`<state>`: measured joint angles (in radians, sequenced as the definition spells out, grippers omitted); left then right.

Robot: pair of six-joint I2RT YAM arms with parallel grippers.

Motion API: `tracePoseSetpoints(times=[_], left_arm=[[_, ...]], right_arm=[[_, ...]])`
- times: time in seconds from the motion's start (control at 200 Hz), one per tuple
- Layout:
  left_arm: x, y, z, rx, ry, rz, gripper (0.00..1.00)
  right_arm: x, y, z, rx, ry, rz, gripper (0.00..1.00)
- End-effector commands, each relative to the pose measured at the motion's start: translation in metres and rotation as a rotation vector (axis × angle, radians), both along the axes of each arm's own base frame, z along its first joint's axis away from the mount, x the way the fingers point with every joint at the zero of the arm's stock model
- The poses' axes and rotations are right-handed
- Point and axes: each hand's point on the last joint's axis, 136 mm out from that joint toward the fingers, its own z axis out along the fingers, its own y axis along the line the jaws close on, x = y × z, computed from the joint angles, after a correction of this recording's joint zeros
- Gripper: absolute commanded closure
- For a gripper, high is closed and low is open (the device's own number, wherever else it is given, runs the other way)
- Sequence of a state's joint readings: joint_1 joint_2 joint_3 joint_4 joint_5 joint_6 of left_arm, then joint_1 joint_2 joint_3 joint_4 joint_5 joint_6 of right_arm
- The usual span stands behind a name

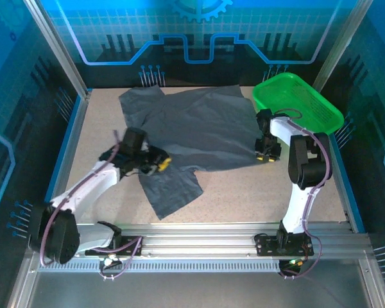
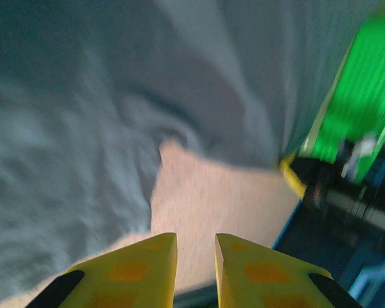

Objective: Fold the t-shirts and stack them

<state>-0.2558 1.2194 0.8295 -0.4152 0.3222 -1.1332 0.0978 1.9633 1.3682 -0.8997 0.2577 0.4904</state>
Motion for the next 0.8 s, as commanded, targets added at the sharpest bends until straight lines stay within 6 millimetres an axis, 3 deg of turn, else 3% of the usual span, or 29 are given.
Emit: tracePoseSetpoints(times=[0.0,0.155,0.29,0.4,0.795], left_arm=[[-0.024,0.070,-0.027,0.145,0.158,0.155,0.73],[-0.007,0.117,-0.043,0.171,0.186,0.252,0.62],[0.013,0.139,-0.057,0.204,0.202,0.264,0.60],[0.017,0.153,-0.071,0.243,0.245,0.272,0.58],[0.049,0.163,-0.099,0.216,0.209,0.296,0.57]], right_arm=[[0.002,0.009,0.025,-0.015,-0.057,0.062,0.66],[0.007,0.030,0.041,0.034,-0.114,0.125,0.63],[0.009,0.042,0.046,0.097,-0.127,0.143,0.60],[0.010,0.045,0.045,0.113,-0.110,0.147,0.58],[0.015,0.033,0.034,0.112,-0.059,0.111,0.56]])
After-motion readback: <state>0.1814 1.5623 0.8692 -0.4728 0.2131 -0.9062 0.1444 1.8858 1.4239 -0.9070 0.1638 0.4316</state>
